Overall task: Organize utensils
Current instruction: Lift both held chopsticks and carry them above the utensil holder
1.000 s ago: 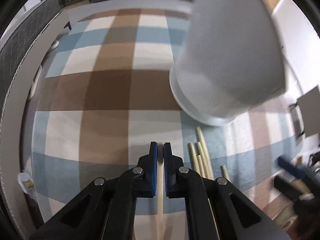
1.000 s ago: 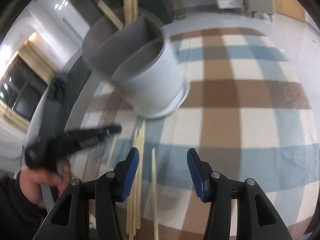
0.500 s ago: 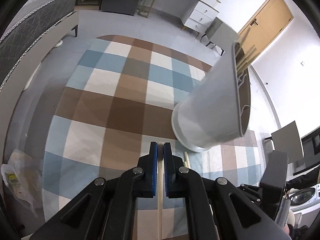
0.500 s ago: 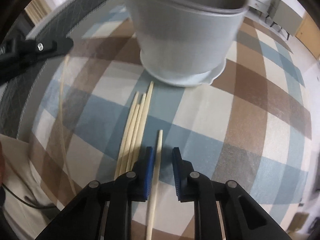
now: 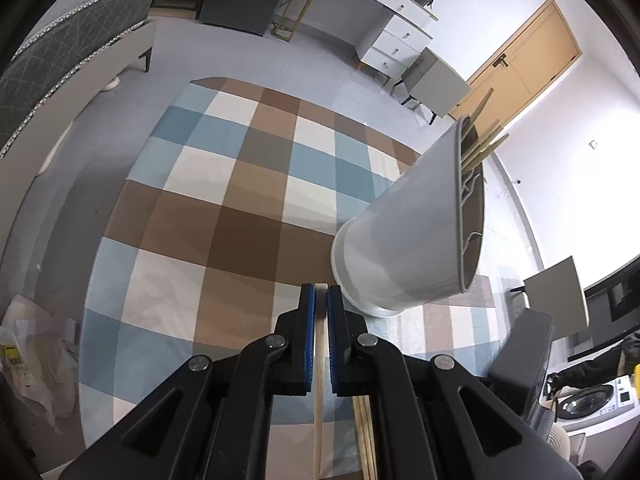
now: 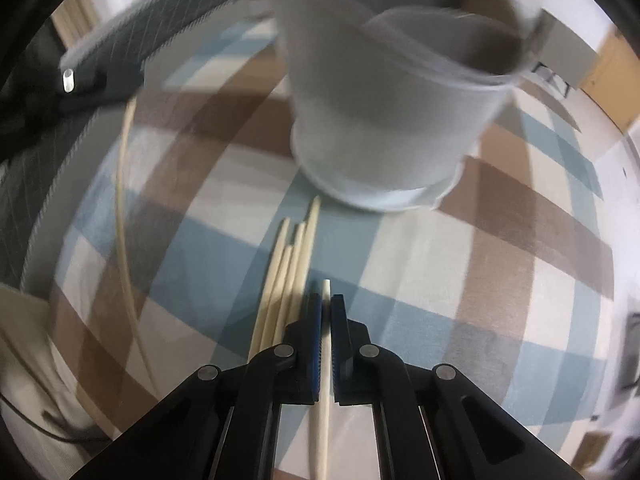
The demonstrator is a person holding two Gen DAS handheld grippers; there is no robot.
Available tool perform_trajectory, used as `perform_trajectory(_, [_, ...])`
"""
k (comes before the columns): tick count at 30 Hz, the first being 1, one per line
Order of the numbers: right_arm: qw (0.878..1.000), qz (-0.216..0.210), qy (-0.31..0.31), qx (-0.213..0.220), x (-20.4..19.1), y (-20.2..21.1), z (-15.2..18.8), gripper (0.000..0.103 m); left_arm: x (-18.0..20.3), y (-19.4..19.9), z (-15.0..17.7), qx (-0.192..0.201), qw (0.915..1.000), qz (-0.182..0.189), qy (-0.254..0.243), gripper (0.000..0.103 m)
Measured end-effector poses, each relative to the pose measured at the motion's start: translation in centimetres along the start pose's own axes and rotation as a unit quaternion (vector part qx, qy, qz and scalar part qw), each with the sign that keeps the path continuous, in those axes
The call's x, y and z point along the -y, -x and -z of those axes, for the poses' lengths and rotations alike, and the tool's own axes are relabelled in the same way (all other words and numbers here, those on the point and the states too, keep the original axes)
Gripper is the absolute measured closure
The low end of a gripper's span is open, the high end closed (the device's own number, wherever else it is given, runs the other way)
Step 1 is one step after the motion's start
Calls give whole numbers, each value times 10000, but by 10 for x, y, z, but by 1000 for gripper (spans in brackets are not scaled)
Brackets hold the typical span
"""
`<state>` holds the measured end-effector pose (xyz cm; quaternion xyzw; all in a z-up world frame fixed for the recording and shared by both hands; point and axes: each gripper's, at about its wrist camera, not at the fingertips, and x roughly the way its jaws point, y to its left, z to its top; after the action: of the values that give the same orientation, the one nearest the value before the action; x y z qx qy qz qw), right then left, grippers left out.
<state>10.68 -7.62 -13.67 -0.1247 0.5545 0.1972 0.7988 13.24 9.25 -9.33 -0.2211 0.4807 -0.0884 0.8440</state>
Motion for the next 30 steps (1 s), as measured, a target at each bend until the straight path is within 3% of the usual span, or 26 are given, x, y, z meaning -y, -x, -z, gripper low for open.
perform_trajectory(5, [9934,-257,-572,959,25,47,12,100,8,7,8,10,9998,-15,-181,102])
perform_trajectory(13, [9682,-498,-944,2265,30,109,41,100,41,37,30,400,9968,23,-686,102])
perform_trajectory(19, [9563,-554,-1054,2671,34,132,57,100,61,66,53,838,9911,-87,-1028,102])
perform_trajectory(30, [9375,-753,-1117,3208,40,166,68,100,88,81,57,900,9880,-205,-1241,102])
